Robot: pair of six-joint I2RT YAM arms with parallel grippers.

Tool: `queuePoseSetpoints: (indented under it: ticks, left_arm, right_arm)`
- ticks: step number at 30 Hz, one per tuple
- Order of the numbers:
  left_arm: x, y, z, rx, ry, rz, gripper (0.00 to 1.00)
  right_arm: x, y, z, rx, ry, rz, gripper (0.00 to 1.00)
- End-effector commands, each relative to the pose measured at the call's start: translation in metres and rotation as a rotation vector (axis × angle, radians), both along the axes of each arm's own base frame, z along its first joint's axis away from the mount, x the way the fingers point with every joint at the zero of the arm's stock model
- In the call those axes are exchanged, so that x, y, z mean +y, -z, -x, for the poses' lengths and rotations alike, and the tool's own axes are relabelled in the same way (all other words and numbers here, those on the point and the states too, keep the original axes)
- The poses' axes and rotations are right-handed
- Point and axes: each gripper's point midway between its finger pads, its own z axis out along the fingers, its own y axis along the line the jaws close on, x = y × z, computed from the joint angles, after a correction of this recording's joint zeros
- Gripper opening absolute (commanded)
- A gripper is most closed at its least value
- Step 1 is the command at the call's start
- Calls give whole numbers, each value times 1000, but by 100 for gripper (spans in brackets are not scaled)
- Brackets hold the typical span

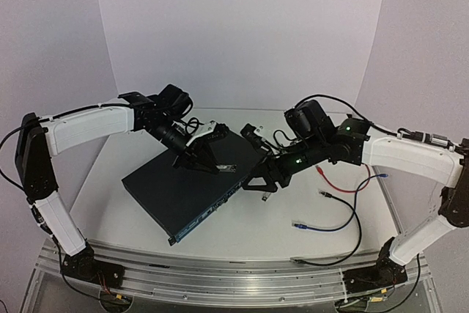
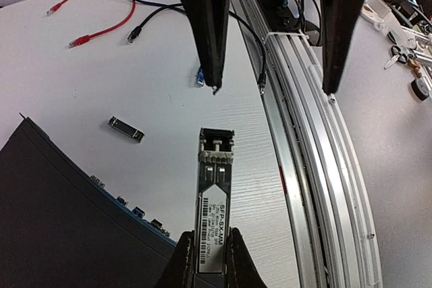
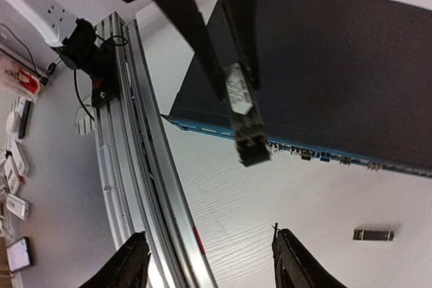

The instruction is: Insert the plug into the switch port

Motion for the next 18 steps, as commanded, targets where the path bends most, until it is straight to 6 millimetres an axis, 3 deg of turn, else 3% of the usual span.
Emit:
queuePoseSetpoints:
  ticks: [1, 18]
  left_arm:
    - [-5, -15, 3, 35, 3, 24, 0]
    - [-6, -13, 5, 52, 7, 22, 2]
  right_arm:
    - [14, -16, -15, -284, -97, 42, 58]
    - [49, -19, -30, -380, -143, 65, 51]
